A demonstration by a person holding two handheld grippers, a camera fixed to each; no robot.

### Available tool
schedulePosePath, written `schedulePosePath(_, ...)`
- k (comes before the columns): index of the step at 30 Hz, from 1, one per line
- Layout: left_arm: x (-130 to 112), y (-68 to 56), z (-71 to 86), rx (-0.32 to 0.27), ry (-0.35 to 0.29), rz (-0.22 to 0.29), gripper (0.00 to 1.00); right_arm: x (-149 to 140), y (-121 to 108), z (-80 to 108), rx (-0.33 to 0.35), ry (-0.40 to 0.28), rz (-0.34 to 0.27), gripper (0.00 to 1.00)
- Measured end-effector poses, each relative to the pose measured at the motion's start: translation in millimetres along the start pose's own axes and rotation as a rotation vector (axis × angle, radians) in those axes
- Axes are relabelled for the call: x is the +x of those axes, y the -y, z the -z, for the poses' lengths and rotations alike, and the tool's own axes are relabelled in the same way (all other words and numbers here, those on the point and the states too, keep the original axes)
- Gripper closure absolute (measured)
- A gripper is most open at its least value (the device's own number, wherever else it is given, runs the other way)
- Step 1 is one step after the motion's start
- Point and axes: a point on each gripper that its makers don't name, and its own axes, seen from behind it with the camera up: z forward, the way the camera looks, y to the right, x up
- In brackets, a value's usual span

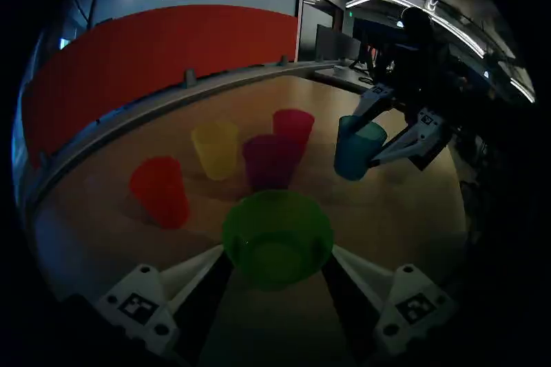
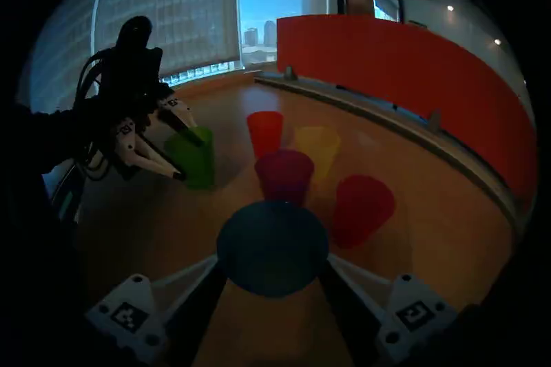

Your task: Pour water

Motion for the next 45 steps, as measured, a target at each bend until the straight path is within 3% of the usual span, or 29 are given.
schedulePosePath(15, 71.8, -5.9, 67.1, 0.087, -0.188, -0.02, 0.17, 52.7, 24.1, 50.3, -0.035, -0.091, 0.049, 0.12)
schedulePosePath(24, 104.1, -13.8, 94.6, 0.102, -0.298, -0.007, 0.17, 74.0, 31.0, 70.2, -0.058, -0.15, 0.059, 0.12)
schedulePosePath(36, 126.7, -21.9, 106.3, 0.086, -0.404, 0.022, 0.17, 97.5, 32.3, 82.2, -0.067, -0.236, 0.055, 0.12)
schedulePosePath(45, 131.6, -24.3, 104.6, 0.075, -0.419, 0.031, 0.17, 110.1, 32.3, 86.6, -0.067, -0.299, 0.056, 0.1)
